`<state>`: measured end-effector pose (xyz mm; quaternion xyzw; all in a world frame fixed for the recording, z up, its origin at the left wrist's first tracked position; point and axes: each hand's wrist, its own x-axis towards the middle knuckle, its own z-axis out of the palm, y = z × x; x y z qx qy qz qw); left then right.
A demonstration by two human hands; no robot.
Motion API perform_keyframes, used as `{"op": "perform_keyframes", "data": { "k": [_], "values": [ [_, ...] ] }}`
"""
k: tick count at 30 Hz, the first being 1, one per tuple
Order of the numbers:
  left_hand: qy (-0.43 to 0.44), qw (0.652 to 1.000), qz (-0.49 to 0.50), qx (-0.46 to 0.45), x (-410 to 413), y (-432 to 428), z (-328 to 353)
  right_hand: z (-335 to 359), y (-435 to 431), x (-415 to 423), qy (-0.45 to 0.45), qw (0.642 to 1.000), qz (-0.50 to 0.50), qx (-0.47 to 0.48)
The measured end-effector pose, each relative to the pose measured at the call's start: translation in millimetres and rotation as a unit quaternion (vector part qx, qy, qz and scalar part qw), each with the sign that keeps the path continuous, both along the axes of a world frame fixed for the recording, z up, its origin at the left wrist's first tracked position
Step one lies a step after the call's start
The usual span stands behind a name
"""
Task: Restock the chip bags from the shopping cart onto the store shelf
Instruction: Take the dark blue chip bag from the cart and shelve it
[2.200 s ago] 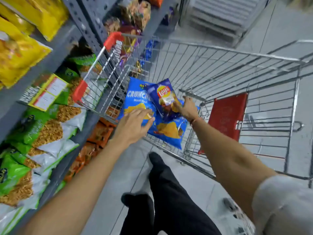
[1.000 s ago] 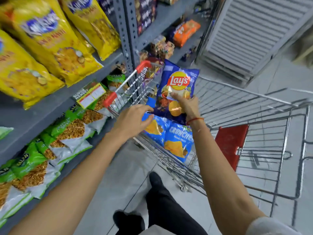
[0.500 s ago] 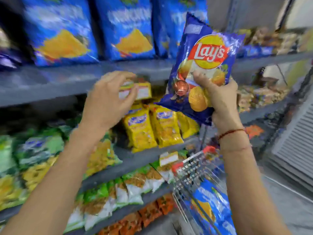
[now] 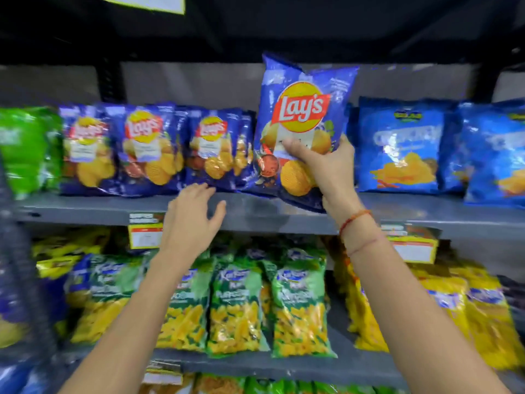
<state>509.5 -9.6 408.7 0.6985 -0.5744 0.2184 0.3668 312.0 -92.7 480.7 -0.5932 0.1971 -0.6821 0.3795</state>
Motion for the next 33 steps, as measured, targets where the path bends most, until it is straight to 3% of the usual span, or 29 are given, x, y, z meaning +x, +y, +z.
{"op": "perform_keyframes", "data": {
  "k": [8, 19, 26, 33],
  "values": [
    [-0.021, 0.997, 0.017, 0.075, 25.3, 2.1, -13.2, -5.4, -33.5, 112.5, 0.079, 0.997, -0.008, -0.001],
    [-0.057, 0.997, 0.005, 0.047, 36.8, -2.2, -31.0, -25.0, -66.9, 162.6, 0.151, 0.986, -0.001, 0.069],
    [-0.062, 0.998, 0.004, 0.025, 34.2, -2.4, -37.0, -33.0, -62.3, 138.9, 0.182, 0.981, -0.020, 0.065],
    [-0.028, 1.000, -0.004, 0.004, 21.9, -7.3, -37.4, -49.2, -36.9, 37.4, 0.154, 0.984, -0.084, 0.035]
  ]
}}
